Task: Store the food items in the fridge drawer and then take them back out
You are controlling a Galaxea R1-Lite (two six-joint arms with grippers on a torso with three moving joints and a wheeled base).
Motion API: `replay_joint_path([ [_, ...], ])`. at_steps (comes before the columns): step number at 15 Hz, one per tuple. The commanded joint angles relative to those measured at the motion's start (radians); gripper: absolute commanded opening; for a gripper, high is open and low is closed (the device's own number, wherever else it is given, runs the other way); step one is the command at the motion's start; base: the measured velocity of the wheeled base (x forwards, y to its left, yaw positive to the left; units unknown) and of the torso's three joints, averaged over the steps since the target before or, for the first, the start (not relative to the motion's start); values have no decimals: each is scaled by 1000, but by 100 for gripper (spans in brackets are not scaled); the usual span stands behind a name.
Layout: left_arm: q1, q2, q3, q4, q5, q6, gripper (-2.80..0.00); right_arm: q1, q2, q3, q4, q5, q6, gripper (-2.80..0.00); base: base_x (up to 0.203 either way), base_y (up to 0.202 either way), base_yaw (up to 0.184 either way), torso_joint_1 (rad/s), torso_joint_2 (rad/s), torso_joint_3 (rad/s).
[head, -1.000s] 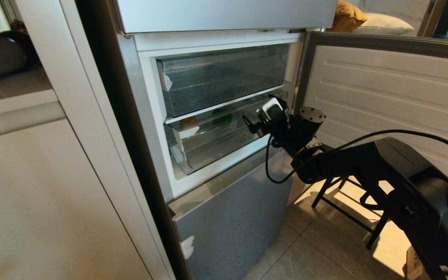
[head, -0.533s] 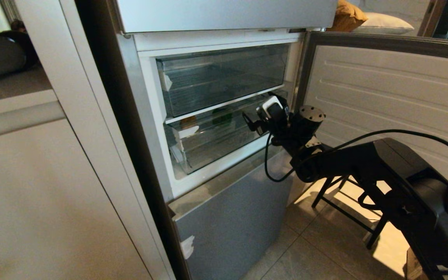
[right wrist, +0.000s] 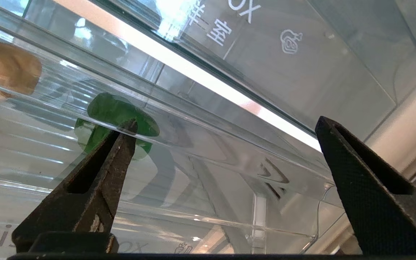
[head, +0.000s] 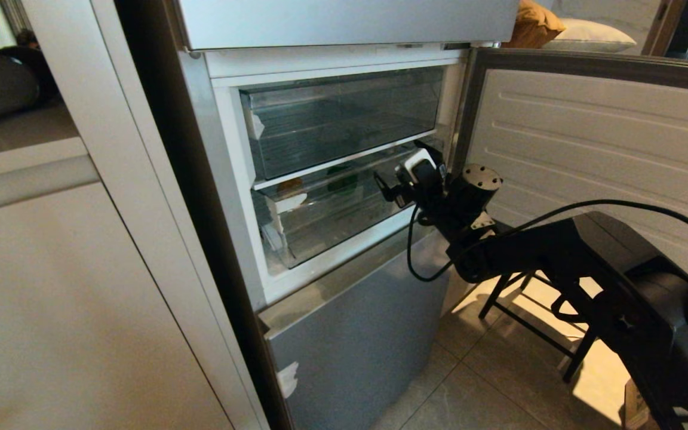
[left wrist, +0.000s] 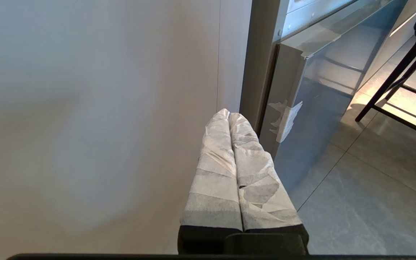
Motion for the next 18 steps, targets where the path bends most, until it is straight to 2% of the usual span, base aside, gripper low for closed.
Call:
replay_joint_path([
  [1,0,0,-1,0,1,0,-280,3,-48,66,-9,1,-5,0,0,0,0,0,0,0],
  [9,0,0,0,0,1,0,-280,7,-190,340,-142,0,-8,0,0,0,0,0,0,0],
  [18,0,0,-1,0,1,0,-280,7,-350,644,-231,-3,-9,0,0,0,0,0,0,0],
])
